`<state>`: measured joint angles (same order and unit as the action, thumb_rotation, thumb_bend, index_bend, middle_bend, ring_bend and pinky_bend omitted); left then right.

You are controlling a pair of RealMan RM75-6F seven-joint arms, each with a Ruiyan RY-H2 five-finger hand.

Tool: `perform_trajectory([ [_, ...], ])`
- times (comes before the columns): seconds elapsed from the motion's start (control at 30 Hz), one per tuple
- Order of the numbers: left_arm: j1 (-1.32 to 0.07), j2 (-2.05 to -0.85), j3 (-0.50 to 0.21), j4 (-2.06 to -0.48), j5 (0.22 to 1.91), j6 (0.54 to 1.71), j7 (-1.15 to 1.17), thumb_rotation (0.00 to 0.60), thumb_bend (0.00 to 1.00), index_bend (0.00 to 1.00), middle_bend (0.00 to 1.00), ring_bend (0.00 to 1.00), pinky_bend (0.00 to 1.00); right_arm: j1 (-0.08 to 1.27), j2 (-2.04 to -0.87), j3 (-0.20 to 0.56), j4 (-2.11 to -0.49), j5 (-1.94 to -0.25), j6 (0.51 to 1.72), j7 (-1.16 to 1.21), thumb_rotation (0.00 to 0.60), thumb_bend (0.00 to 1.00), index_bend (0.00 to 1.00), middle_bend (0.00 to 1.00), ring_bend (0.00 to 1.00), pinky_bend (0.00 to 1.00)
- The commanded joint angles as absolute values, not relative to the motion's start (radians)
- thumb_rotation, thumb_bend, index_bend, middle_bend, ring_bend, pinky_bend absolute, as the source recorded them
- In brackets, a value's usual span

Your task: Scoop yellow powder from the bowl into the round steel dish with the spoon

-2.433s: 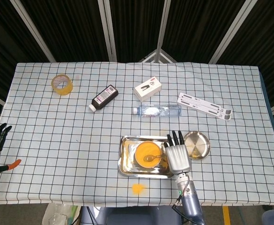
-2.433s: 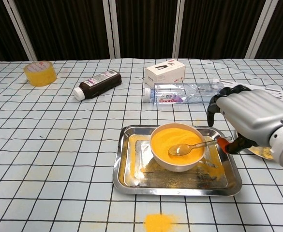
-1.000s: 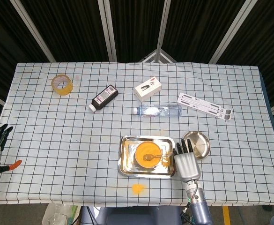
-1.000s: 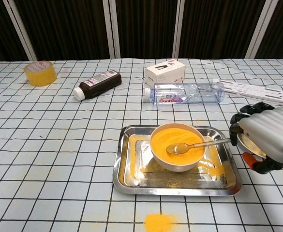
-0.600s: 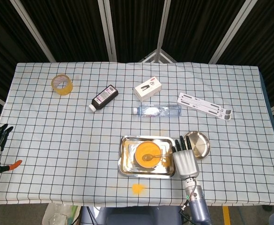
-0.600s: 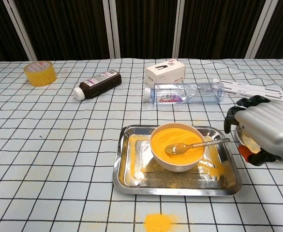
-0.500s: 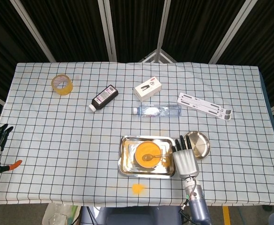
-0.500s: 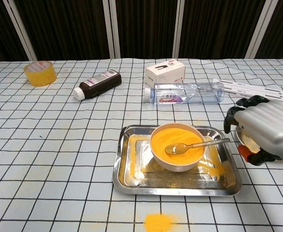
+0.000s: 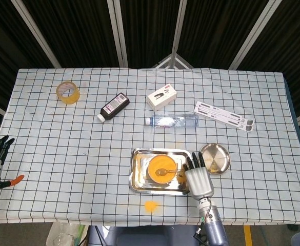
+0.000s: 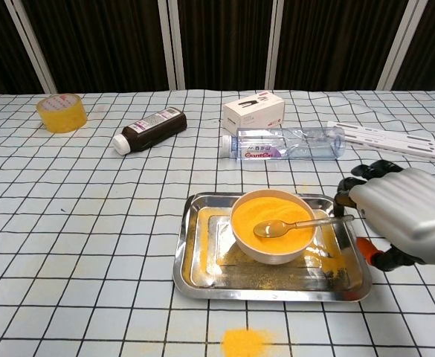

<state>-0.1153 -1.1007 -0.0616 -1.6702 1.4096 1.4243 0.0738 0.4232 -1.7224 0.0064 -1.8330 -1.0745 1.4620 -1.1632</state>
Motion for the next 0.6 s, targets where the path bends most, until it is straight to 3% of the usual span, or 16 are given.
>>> perform_trajectory([
  [0.03,-0.116,-1.101,-0.061,-1.671,1.409,1.423,0.074,0.600,0.00,0.00,0.00,0.00,0.00,0.419,-1.719,0.000,-1.840,-1.080,1.464,-1.161,0.600,0.55,0.34,0.17,0.00,0.00],
  [0.6,-0.117,-1.100,-0.072,-1.665,1.423,1.449,0.081,0.600,0.00,0.00,0.00,0.00,0.00,0.407,-1.713,-0.012,-1.844,-1.115,1.459,-1.142,0.600,0.55,0.34,0.17,0.00,0.00],
])
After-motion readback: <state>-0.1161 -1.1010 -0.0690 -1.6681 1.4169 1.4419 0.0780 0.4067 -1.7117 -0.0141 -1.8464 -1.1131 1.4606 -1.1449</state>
